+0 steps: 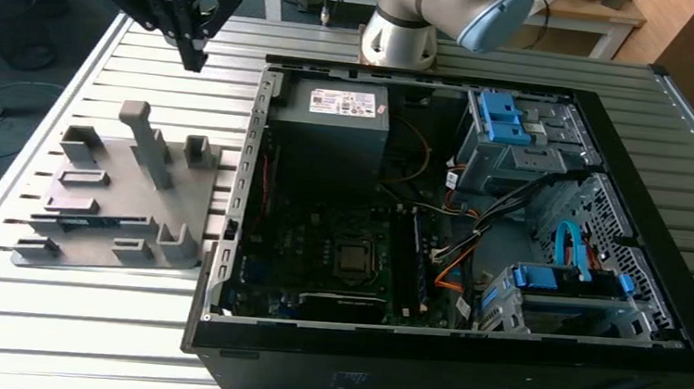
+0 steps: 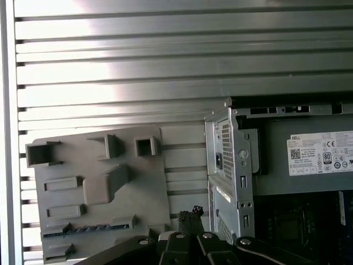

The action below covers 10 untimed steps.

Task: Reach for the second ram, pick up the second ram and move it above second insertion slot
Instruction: 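Reach for the second ram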

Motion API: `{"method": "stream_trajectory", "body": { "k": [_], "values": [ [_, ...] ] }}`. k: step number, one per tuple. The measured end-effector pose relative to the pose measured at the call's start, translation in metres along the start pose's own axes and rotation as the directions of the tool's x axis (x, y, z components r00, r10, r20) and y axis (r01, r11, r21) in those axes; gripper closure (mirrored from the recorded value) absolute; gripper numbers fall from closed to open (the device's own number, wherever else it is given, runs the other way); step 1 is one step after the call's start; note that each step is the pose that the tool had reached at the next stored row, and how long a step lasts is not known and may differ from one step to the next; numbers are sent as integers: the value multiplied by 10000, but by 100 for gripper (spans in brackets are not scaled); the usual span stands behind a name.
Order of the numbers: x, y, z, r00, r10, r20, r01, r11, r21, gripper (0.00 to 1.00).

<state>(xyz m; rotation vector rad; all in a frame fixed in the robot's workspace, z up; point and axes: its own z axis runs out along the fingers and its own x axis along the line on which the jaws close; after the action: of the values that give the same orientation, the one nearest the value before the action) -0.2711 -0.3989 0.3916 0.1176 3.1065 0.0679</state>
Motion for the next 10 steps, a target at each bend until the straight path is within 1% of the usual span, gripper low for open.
{"method": "stream_trajectory", "body": {
  "k": [3, 10],
  "values": [
    [60, -5, 0, 10000, -1, -1, 1, 10000, 1, 90],
    [242, -35, 7, 10000, -12, 0, 12, 10000, -1, 90]
  ]
}}
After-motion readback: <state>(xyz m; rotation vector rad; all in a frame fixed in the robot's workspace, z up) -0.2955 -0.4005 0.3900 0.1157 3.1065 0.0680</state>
